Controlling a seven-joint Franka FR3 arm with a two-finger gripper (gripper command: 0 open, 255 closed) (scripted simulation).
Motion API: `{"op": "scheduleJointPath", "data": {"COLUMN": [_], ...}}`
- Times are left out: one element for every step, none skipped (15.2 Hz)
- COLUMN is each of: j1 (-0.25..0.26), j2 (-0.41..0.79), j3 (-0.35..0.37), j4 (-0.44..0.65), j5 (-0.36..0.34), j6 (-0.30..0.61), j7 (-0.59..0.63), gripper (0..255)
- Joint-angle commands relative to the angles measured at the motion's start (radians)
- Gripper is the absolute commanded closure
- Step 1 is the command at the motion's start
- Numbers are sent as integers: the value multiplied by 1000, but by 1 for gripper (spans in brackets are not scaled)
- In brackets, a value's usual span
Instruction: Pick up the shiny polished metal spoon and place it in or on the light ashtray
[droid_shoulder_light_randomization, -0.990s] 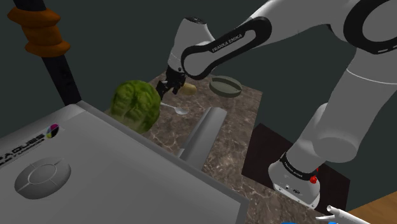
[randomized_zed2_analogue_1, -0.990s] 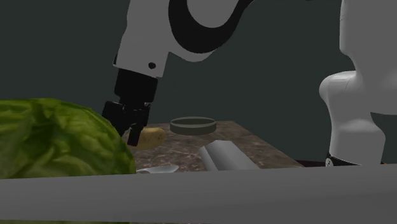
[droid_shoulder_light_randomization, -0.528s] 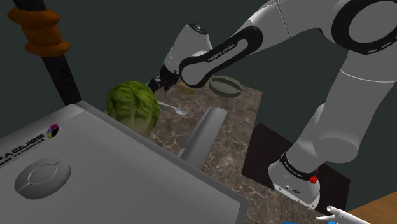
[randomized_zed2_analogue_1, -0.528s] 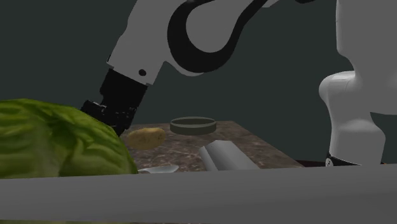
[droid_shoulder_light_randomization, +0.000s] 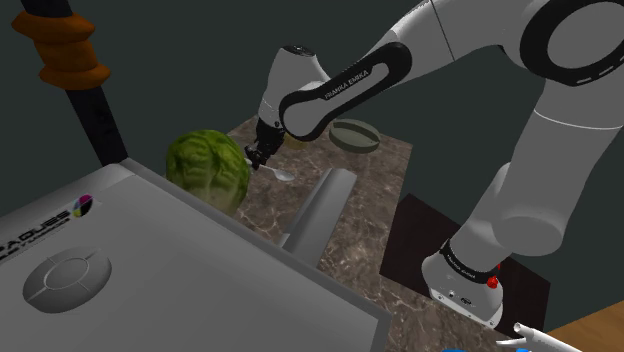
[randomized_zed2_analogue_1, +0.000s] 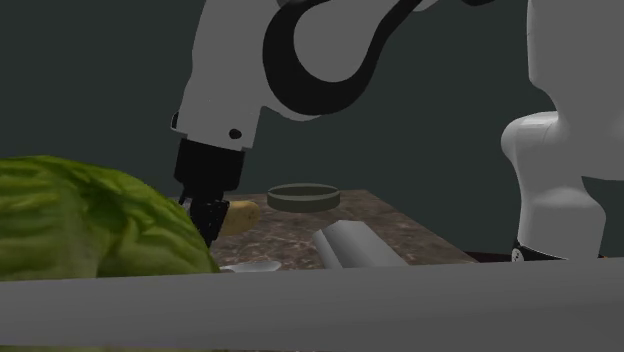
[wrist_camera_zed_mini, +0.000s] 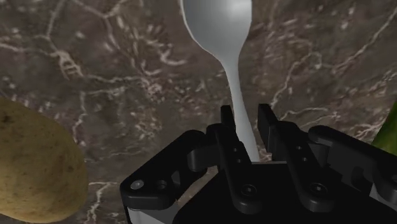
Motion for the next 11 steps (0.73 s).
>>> {"op": "scheduleJointPath", "data": {"j1": [1, 1, 1, 2, 2, 2, -5, -6, -6, -7, -7], "j2": [0, 0, 0, 0, 0, 0, 4, -5, -14, -22, -30], "j3": [0, 0, 0, 0, 0, 0, -2, -1, 0, 0, 1], "j4": [0, 0, 0, 1, 1, 1, 2, 5, 9, 13, 17], "j5": [-1, -1, -1, -1, -1, -1, 3, 5, 7, 8, 10], "j6": [-5, -5, -5, -5, -5, -5, -4, -16, -28, -40, -53], "j7": [3, 3, 3, 3, 3, 3, -9, -9, -10, -11, -11], "gripper": [255, 255, 255, 255, 255, 255, 255, 255, 255, 255, 255]}}
